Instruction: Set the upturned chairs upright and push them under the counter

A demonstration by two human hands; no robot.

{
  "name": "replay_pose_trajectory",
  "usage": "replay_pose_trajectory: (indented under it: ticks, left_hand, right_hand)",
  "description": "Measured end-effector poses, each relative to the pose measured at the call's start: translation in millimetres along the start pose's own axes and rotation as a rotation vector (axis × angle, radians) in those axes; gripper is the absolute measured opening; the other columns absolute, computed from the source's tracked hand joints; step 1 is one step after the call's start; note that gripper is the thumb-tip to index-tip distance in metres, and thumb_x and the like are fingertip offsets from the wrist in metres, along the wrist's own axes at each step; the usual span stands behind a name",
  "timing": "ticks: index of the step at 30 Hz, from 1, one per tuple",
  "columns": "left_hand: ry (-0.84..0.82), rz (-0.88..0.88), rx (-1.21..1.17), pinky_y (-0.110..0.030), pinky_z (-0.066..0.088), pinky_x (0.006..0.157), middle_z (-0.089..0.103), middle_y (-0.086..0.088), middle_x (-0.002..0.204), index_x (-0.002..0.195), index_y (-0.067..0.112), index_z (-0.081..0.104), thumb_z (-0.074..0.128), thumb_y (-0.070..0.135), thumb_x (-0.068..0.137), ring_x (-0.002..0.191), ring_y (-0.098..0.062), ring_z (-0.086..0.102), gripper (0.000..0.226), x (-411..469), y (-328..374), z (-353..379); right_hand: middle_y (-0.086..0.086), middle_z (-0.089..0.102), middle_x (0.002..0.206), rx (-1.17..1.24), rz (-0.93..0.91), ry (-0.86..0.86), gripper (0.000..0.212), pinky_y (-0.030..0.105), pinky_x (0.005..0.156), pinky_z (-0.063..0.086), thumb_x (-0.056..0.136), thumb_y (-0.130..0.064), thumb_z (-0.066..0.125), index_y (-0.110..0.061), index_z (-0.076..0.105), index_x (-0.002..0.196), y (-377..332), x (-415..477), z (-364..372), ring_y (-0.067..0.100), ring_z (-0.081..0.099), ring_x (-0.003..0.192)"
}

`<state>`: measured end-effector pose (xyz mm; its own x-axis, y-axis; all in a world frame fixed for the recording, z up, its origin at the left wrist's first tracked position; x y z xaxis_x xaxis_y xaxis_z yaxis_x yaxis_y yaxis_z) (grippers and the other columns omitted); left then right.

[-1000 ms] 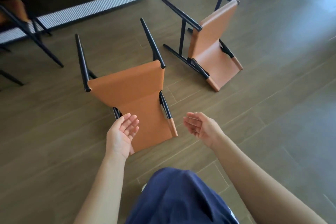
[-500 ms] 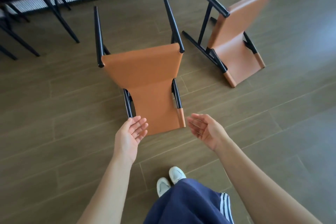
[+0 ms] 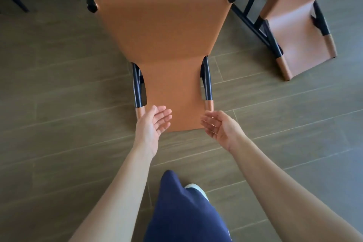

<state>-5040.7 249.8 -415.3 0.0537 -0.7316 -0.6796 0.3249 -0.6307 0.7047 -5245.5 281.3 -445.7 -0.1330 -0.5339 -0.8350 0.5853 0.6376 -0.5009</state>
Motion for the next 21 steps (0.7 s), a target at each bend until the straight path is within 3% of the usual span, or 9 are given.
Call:
replay_pose_trajectory:
  ticks: [7, 21]
  left_hand:
    - [0.004, 0.076, 0.046, -0.033, 0.055, 0.078, 0.075, -0.007, 0.095, 0.107, 0.015, 0.066, 0.042, 0.035, 0.102, 0.09, -0.02, 0.071, 0.032, 108.5, -71.2, -22.5]
    - [-0.095, 0.06, 0.24, -0.035, 0.054, 0.084, 0.074, -0.007, 0.098, 0.104, 0.013, 0.067, 0.047, 0.028, 0.101, 0.093, -0.022, 0.069, 0.026, 267.2, -168.0, -46.5]
  right_hand:
    - [0.006, 0.075, 0.09, 0.099, -0.028, -0.048, 0.022, 0.03, 0.073, 0.051, 0.095, -0.018, 0.046, -0.011, 0.067, 0.099, 50.7, 113.5, 5.4, 0.022, 0.07, 0.086]
    - [0.007, 0.076, 0.093, 0.072, -0.054, -0.16, 0.024, 0.031, 0.074, 0.052, 0.095, -0.02, 0.047, -0.011, 0.069, 0.096, 117.8, 290.5, 14.2, 0.022, 0.071, 0.09]
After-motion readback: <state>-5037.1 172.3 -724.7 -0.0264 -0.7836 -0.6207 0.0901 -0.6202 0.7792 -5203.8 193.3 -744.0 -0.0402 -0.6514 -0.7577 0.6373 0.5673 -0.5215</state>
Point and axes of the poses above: each hand's wrist, its own x-axis towards the middle knuckle, its own z-axis out of the palm, y = z × x, the point moved 1 cm from there along x, towards the middle knuckle
